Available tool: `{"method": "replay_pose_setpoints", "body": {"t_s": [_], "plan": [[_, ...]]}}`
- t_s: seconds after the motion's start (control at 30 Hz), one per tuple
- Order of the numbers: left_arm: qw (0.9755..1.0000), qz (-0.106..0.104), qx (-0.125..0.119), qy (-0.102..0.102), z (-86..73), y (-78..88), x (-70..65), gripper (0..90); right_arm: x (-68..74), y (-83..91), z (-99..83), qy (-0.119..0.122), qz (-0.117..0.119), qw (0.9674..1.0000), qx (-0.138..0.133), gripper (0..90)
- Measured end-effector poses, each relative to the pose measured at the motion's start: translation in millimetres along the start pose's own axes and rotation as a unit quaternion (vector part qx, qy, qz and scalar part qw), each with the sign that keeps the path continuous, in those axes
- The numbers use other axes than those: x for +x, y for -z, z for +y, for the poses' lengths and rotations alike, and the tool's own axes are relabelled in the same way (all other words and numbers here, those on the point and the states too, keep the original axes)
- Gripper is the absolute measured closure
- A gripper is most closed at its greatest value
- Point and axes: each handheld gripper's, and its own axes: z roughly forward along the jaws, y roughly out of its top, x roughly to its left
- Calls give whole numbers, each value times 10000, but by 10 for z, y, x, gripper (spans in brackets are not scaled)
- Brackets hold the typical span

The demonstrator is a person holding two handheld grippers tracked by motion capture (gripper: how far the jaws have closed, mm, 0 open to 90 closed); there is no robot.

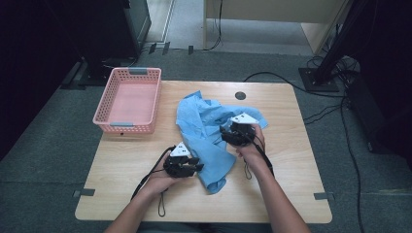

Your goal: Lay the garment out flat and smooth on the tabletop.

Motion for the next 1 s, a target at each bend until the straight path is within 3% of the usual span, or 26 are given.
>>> {"method": "replay_pose_setpoints", "body": {"t_s": [0.17, 0.33, 0.47, 0.7, 1.0], "plan": [[9996, -49, -148, 254, 11, 37, 54, 441, 226, -145, -142, 129, 109, 9994, 300, 409], [9978, 329, -337, 473, 22, 131, 114, 297, 357, -261, -305, 41, 228, 9986, 483, 405], [9969, 449, -358, 546, 24, 186, 170, 216, 365, -293, -399, -151, 226, 9985, 465, 404], [9957, 602, -287, 649, 15, 200, 215, 216, 383, -281, -415, 98, 169, 9984, 527, 406], [9941, 745, -339, 706, 16, 236, 241, 216, 214, -154, -495, 74, 197, 9983, 549, 406]]}}
